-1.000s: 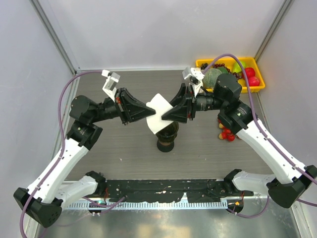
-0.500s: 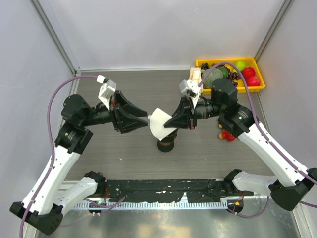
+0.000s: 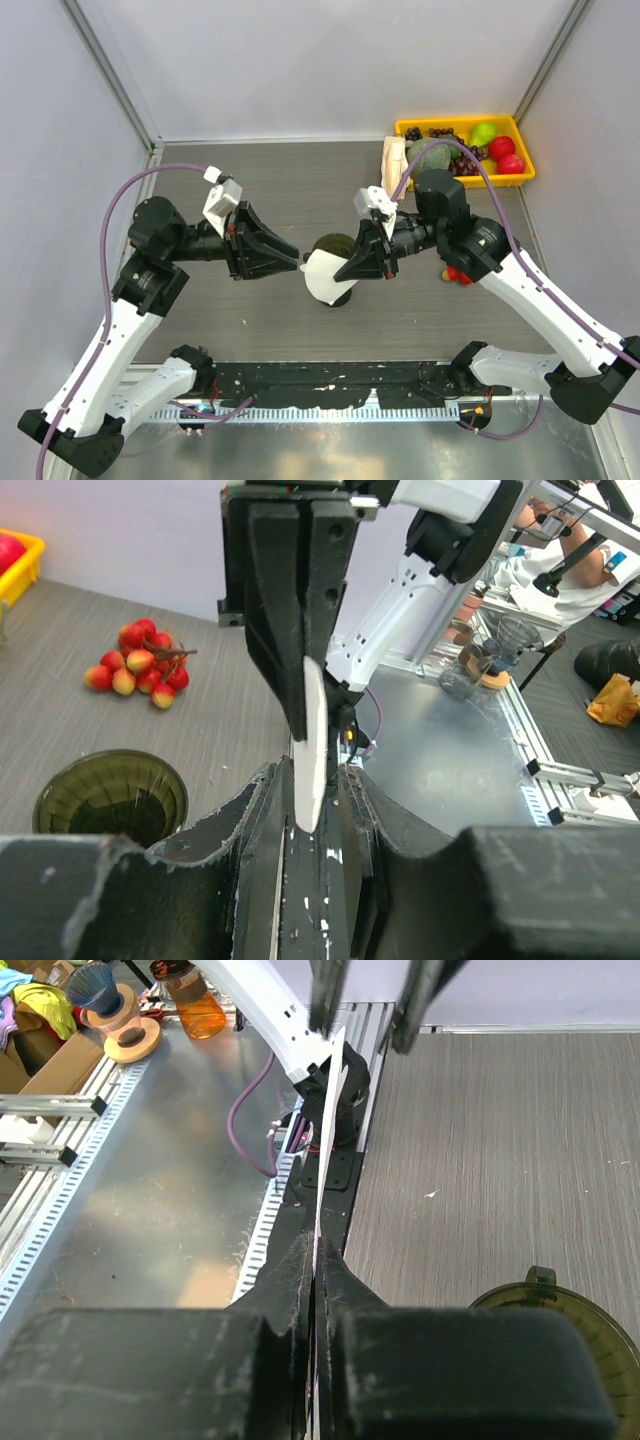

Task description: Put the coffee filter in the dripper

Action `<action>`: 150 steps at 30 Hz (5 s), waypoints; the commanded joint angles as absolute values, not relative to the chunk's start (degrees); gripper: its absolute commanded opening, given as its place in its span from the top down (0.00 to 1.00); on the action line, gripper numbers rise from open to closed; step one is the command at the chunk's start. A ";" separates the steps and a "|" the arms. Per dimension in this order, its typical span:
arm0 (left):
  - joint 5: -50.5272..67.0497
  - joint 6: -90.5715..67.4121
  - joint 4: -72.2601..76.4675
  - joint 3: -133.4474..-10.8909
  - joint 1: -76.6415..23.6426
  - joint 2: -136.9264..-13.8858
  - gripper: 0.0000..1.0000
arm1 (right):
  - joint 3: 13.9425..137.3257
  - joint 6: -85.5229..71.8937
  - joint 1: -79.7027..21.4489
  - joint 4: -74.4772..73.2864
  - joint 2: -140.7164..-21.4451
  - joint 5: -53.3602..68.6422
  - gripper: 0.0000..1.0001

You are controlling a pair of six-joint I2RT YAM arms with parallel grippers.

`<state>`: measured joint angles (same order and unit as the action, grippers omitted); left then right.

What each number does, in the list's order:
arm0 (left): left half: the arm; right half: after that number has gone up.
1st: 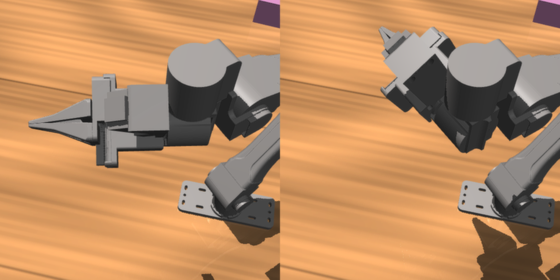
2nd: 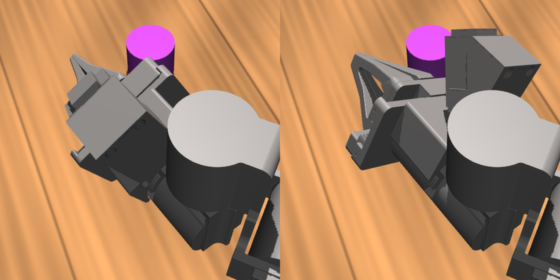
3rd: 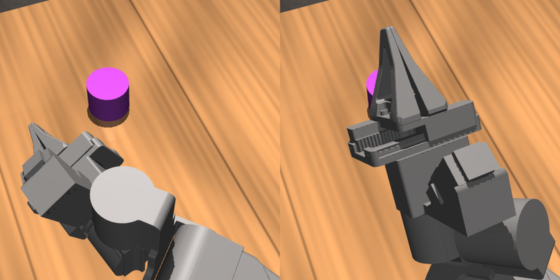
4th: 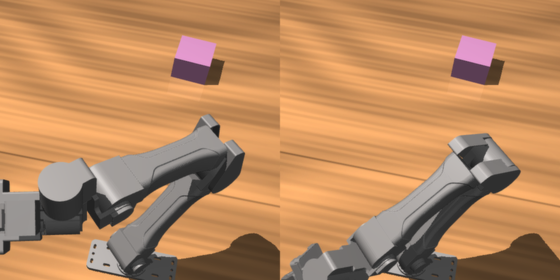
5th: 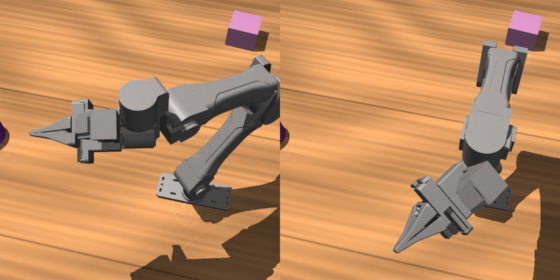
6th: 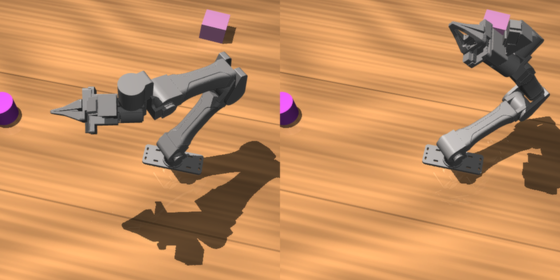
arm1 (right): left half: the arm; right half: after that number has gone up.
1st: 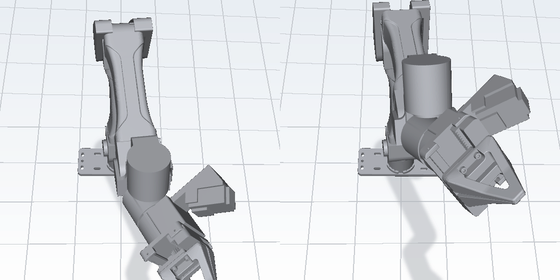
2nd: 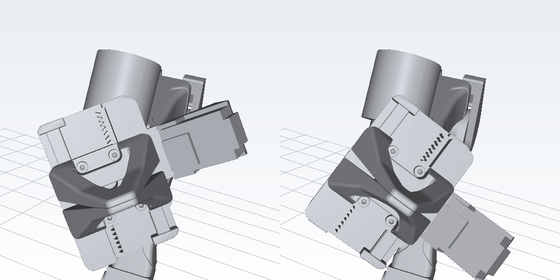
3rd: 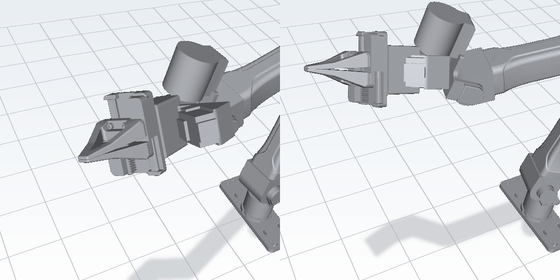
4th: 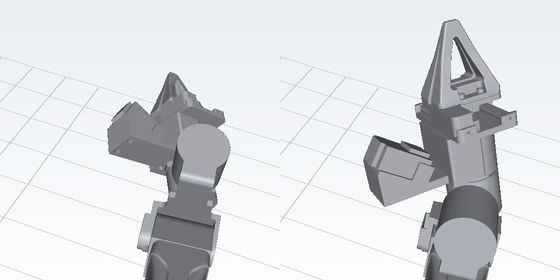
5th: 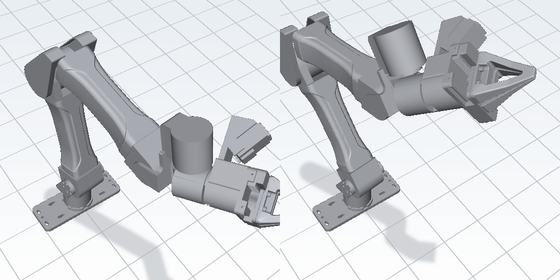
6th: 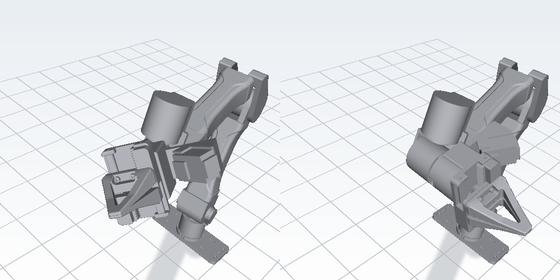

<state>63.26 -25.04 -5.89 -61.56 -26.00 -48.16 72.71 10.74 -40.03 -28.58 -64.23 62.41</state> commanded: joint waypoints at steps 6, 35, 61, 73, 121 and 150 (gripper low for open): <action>64.34 -24.79 -5.10 -58.71 -27.07 -48.08 0.81 | 74.36 13.71 -41.22 -29.79 -63.46 63.81 0.95; 68.56 -29.09 -0.35 -56.60 -27.95 -47.99 0.75 | 74.88 14.59 -41.49 -30.50 -63.81 62.31 0.95; 65.66 -30.59 -0.35 -55.99 -28.83 -49.22 1.00 | 75.41 14.59 -42.98 -30.59 -64.95 62.32 0.95; 64.69 -32.34 1.84 -55.72 -31.55 -52.21 1.00 | 77.25 14.41 -44.30 -30.15 -67.41 61.17 0.95; 66.89 -40.16 13.61 -53.09 -25.31 -46.93 0.48 | 72.25 5.63 -39.11 -21.27 -63.19 67.58 0.95; 63.02 -41.66 14.77 -52.56 -28.12 -50.36 0.55 | 74.27 6.06 -40.08 -22.50 -65.48 67.06 0.95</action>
<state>63.99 -42.00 13.47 -52.62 -27.40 -50.15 72.10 5.67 -39.64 -22.81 -65.14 67.22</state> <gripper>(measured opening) 0.456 0.060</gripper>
